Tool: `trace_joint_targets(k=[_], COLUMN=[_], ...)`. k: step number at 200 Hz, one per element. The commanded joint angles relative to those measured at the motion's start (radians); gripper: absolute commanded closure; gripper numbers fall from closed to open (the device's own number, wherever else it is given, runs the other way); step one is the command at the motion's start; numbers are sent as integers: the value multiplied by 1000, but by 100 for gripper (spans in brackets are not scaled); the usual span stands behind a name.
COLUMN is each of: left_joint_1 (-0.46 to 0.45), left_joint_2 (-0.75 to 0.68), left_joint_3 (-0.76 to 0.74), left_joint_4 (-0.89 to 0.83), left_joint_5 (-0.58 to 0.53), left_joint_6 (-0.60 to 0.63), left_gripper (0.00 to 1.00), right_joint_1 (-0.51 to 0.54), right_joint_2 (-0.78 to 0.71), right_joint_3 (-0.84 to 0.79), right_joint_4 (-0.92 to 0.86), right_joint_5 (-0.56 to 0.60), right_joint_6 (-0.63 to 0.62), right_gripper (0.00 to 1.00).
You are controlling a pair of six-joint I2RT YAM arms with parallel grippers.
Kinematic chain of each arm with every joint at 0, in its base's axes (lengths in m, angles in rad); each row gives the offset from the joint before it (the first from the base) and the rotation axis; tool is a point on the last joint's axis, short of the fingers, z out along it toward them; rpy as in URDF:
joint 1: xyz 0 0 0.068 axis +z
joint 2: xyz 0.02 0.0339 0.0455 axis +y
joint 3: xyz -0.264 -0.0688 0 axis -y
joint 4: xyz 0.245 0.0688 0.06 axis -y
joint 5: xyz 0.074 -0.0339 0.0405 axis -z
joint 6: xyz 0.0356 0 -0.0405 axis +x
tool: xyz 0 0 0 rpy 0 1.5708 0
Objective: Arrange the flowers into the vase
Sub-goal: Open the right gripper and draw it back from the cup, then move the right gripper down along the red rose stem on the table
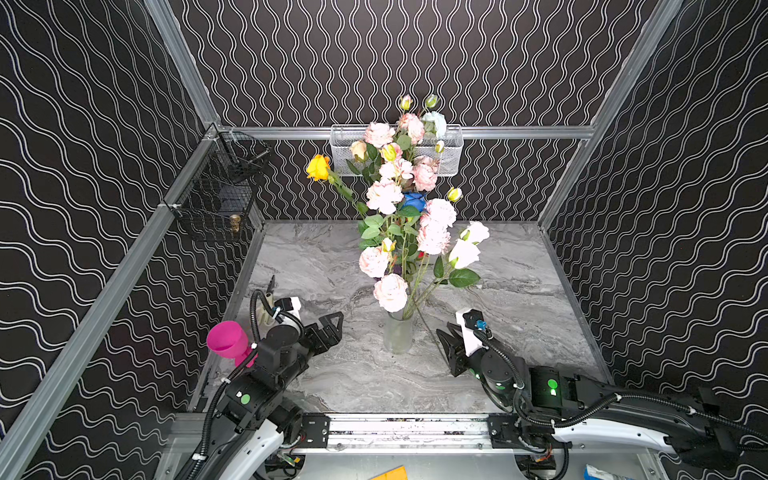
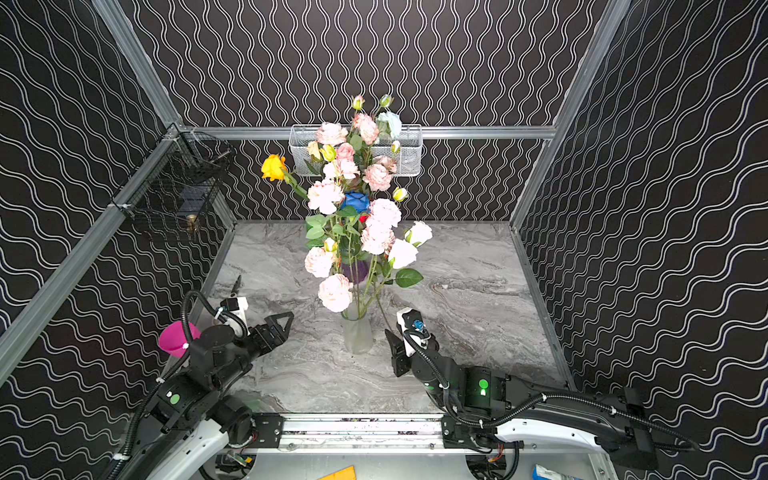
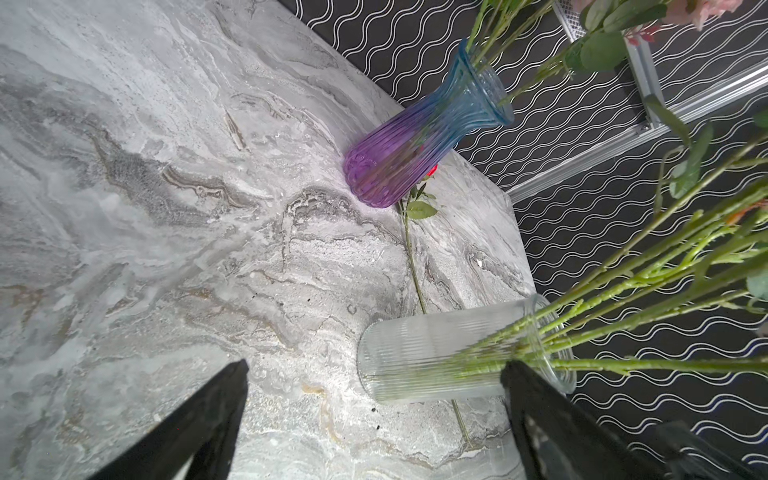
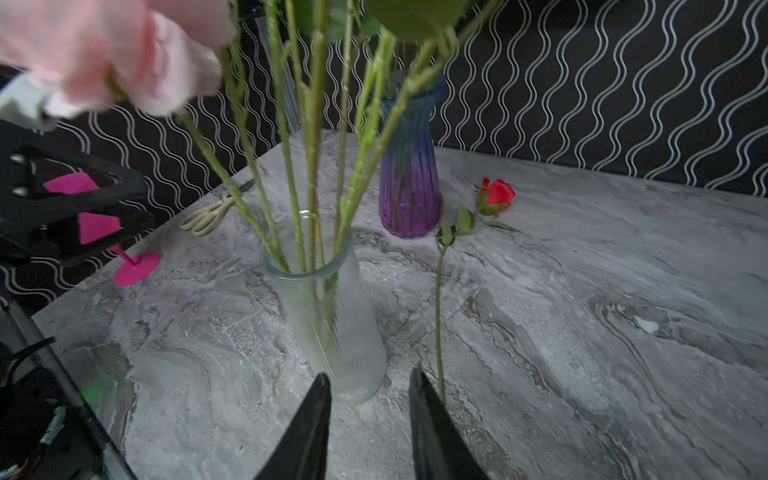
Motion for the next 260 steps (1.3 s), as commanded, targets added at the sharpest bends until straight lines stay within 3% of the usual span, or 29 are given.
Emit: trace_joint_targets(k=[1, 26, 59, 89, 173, 260], left_joint_1=[1, 1, 2, 2, 2, 1], left_joint_2=[6, 15, 15, -10, -25, -46], left_joint_3=[6, 7, 9, -2, 6, -9], left_joint_4=[34, 36, 28, 18, -9, -17], left_joint_5=[2, 3, 0, -9, -26, -24], left_joint_6=[14, 16, 20, 23, 38, 26], left_gripper=[1, 2, 2, 1, 2, 1], right_joint_1=[-66, -225, -498, -589, -624, -633], right_joint_2=[-7, 2, 117, 321, 866, 991], right_joint_3=[-32, -67, -82, -34, 253, 244], right_joint_4=[1, 47, 110, 154, 169, 205], right_joint_5=[-62, -228, -544, -707, -657, -651], right_joint_6=[77, 74, 89, 78, 33, 48], right_gripper=[68, 69, 65, 56, 54, 59])
